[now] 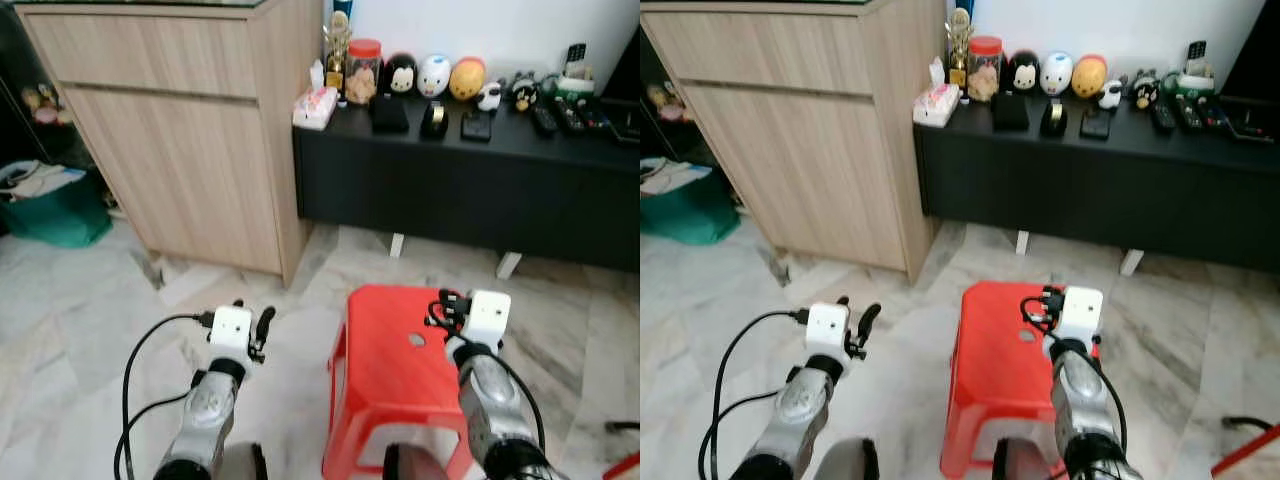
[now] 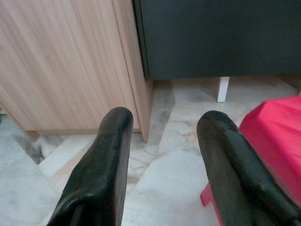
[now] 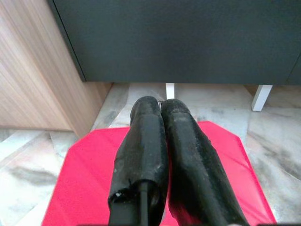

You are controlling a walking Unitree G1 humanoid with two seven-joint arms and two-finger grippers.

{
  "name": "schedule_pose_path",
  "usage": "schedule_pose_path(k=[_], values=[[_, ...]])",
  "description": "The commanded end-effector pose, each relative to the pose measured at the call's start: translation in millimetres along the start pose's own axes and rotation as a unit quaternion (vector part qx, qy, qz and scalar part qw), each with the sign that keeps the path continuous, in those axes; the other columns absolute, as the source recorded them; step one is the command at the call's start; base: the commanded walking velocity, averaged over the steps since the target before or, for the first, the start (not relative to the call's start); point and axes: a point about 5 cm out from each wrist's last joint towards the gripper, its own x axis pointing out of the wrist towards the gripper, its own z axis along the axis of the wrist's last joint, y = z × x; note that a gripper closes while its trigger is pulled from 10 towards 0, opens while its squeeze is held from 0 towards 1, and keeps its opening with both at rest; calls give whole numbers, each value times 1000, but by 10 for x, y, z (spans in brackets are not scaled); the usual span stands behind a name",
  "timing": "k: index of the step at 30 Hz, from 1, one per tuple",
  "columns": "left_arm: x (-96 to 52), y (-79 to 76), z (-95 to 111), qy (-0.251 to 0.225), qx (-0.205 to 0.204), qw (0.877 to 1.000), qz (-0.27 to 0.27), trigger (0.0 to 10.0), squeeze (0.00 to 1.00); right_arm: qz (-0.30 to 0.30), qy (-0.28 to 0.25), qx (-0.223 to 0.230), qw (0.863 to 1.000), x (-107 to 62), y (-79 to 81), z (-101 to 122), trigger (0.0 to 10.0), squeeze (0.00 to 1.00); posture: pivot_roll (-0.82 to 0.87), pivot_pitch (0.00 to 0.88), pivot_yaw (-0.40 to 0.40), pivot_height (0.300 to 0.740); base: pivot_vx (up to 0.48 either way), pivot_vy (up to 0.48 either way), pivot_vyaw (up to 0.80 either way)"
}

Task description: Hang keys on a hook

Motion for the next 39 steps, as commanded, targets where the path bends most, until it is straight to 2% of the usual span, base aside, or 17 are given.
schedule_pose_path(k=[1, 10, 24, 29, 39], values=[[-8, 20, -16, 1, -3, 1000, 3, 10000, 0, 2, -8, 0, 1000, 21, 10, 52, 10000, 0, 16, 0, -25, 691, 0, 0, 0], [-35, 20, -9, -7, -12, 1000, 2, 10000, 0, 8, -6, 1, 1000, 20, 21, 55, 10000, 0, 11, 0, -25, 740, 0, 0, 0], [-91, 8, 49, -30, -14, 999, -13, 10000, 0, 26, -7, 6, 1000, 69, 63, 126, 10000, 0, 15, 0, -35, 740, 0, 0, 0], [-101, -47, 63, -32, -19, 999, -28, 10000, 0, 8, -4, 11, 1000, 65, 30, 116, 10000, 0, 14, 0, -29, 740, 0, 0, 0], [-102, -34, 82, -31, -22, 999, -30, 10000, 0, -20, 4, 24, 999, 53, -45, 96, 10000, 0, 10, 0, -26, 740, 0, 0, 0]])
